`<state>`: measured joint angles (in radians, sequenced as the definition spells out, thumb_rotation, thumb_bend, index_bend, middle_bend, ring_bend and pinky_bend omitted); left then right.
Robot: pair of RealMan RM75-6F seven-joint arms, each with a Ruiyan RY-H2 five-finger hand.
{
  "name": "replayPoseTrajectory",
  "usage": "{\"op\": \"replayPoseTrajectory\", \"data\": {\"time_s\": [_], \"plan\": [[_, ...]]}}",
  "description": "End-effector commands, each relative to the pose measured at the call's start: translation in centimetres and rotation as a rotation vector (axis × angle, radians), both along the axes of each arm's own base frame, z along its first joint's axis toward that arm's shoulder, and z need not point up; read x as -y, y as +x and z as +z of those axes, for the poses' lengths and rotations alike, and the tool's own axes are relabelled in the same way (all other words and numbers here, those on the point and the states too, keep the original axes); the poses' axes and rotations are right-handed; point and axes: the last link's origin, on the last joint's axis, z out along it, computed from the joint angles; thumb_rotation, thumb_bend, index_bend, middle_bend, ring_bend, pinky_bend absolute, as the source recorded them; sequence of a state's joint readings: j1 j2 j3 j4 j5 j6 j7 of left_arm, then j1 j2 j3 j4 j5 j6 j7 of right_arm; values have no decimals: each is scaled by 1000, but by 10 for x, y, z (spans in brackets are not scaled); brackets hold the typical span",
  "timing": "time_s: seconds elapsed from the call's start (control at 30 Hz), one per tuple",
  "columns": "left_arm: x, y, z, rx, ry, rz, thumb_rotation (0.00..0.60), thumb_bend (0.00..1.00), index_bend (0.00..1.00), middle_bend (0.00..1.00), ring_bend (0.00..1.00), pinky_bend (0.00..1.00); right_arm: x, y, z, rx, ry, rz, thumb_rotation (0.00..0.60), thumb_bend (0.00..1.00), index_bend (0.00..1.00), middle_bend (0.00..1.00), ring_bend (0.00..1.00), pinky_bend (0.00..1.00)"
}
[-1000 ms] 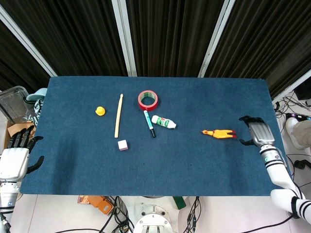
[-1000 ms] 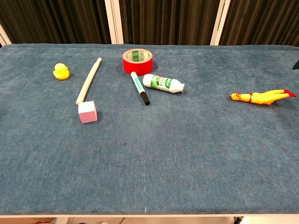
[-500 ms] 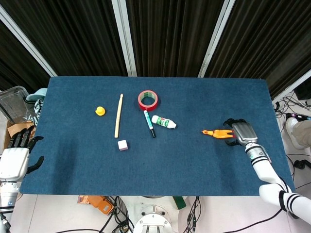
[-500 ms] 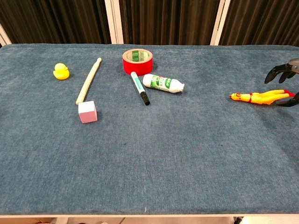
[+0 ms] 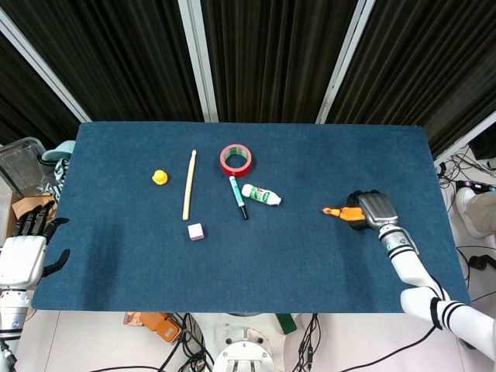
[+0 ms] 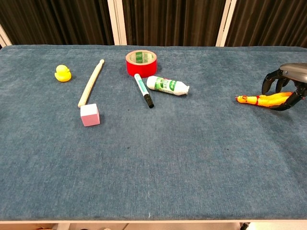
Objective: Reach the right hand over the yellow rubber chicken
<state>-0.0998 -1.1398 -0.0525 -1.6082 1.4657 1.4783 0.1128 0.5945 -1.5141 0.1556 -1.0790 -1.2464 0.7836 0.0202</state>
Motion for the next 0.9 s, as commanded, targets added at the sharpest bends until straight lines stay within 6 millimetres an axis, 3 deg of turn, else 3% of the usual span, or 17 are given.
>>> {"op": "replayPoseTrajectory", "data": {"time_s": [0.03, 0.17, 0.4, 0.9], "plan": [[0, 0, 0, 4, 0, 3, 600, 273, 253, 0, 0, 95, 1, 1, -2, 1, -1, 8, 600, 446, 531, 441, 479, 342], [0, 0, 0, 12, -3, 7, 600, 273, 253, 0, 0, 95, 2, 4, -1, 24, -15, 15, 600, 532, 573, 478, 521, 371], [0, 0, 0, 9, -5, 7, 600, 273, 253, 0, 0, 95, 7, 11, 12, 51, -52, 47, 600, 536, 588, 489, 530, 387], [2, 0, -1, -1, -9, 6, 600, 272, 253, 0, 0, 95, 15, 79, 100, 301, -333, 232, 600, 535, 588, 495, 535, 399]]}}
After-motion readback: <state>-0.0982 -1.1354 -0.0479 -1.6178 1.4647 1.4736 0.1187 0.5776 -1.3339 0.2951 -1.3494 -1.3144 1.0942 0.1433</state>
